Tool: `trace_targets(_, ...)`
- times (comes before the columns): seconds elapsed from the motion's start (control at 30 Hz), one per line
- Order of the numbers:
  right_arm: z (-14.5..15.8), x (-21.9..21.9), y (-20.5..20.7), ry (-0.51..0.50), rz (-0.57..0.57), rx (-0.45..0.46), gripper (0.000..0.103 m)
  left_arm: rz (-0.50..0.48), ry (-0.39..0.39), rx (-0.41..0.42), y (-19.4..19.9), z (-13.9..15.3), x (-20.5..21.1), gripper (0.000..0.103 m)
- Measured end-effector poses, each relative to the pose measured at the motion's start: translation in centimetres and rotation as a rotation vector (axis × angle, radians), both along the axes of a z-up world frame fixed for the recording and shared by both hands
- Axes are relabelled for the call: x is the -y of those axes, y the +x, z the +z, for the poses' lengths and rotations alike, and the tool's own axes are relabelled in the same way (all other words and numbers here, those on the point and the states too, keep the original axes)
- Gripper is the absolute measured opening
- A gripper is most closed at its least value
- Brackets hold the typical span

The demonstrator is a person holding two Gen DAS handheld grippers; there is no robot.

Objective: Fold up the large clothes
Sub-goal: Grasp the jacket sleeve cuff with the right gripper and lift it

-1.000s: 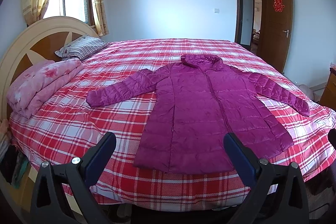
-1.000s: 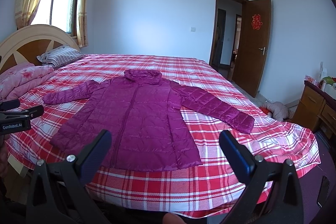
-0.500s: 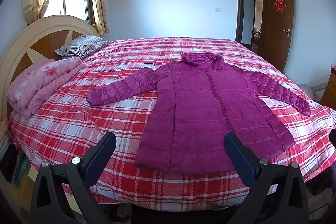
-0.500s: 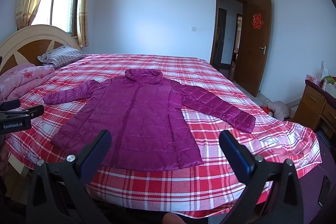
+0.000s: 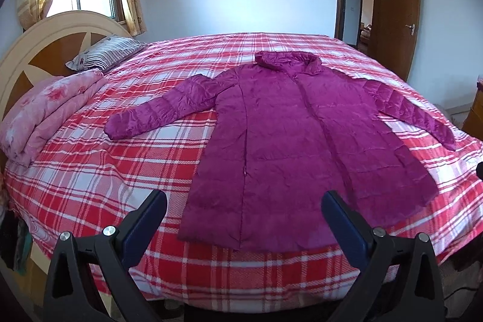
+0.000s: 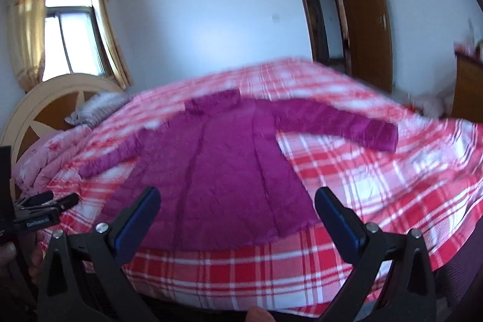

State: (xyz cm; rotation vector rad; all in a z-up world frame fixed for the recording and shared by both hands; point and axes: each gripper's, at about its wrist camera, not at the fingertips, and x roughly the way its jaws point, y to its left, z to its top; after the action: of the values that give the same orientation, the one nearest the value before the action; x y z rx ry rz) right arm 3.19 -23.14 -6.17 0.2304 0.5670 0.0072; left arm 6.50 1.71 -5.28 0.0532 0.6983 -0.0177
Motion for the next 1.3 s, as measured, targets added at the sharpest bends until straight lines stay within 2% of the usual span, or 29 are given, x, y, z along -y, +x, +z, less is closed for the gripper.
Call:
trace_targets(0.13, -2.0, 5.3, 3.0, 0.030, -0.097, -0.028, 0.103, -0.007, 0.026, -0.003, 3.7, -1.8, 0.6, 0.102)
trace_targets(0.27, -3.2, 12.4, 7.2, 0.060, -0.251, -0.067, 0.102, -0.015, 0.068, 0.030, 7.9, -3.1, 1.9, 0.102)
trace_targets(0.4, -4.1, 19.9, 11.2, 0.108, -0.400, -0.123, 0.091, -0.001, 0.107, 0.047, 11.7, -4.2, 3.1, 0.102)
trace_targets(0.47, -4.6, 23.2, 13.2, 0.118, -0.473, -0.159, 0.089, 0.014, 0.121, 0.048, 13.5, -4.8, 3.3, 0.102)
trace_targets(0.53, -5.3, 25.7, 15.0, 0.139, -0.511, -0.195, 0.083, 0.033, 0.129, 0.038, 15.0, -5.5, 3.3, 0.102)
trace_targets(0.6, -6.2, 27.2, 16.9, 0.118, -0.523, -0.245, 0.083, 0.052, 0.123, 0.017, 16.1, -6.2, 3.0, 0.102)
trace_targets(0.67, -7.2, 28.0, 18.0, 0.141, -0.516, -0.274, 0.076, 0.068, 0.112, -0.003, 16.9, -7.0, 2.6, 0.102)
trace_targets(0.7, -7.8, 27.9, 18.7, 0.144, -0.490, -0.293, 0.068, 0.077, 0.109, -0.014, 17.2, -7.3, 2.4, 0.102)
trace_targets(0.77, -8.7, 27.3, 19.7, 0.099, -0.457, -0.324, 0.060, 0.089, 0.091, -0.033, 17.6, -7.8, 2.0, 0.102)
trace_targets(0.8, -8.6, 26.9, 19.5, 0.072, -0.452, -0.305, 0.055, 0.092, 0.079, -0.042, 17.7, -8.0, 1.7, 0.102)
trace_targets(0.83, -8.5, 26.7, 19.5, 0.057, -0.433, -0.296, 0.041, 0.091, 0.074, -0.044, 17.7, -8.1, 1.7, 0.102)
trace_targets(0.87, -8.4, 26.9, 19.6, 0.057, -0.418, -0.295, 0.037, 0.090, 0.072, -0.046, 17.7, -8.2, 1.7, 0.102)
trace_targets(0.93, -7.5, 27.5, 19.4, 0.059, -0.421, -0.277, 0.024, 0.088, 0.069, -0.054, 17.8, -8.2, 1.4, 0.102)
trace_targets(0.97, -6.9, 27.6, 19.6, 0.037, -0.429, -0.264, 0.022, 0.086, 0.057, -0.056, 17.8, -8.1, 1.2, 0.102)
trace_targets(1.13, -0.5, 25.5, 20.4, -0.160, -0.432, -0.126, 0.018, 0.095, -0.014, -0.037, 17.1, -7.0, 0.3, 0.102)
trace_targets(1.3, 7.0, 19.7, 21.7, -0.370, -0.358, 0.060, 0.017, 0.097, -0.069, -0.032, 16.2, -6.2, -0.4, 0.102)
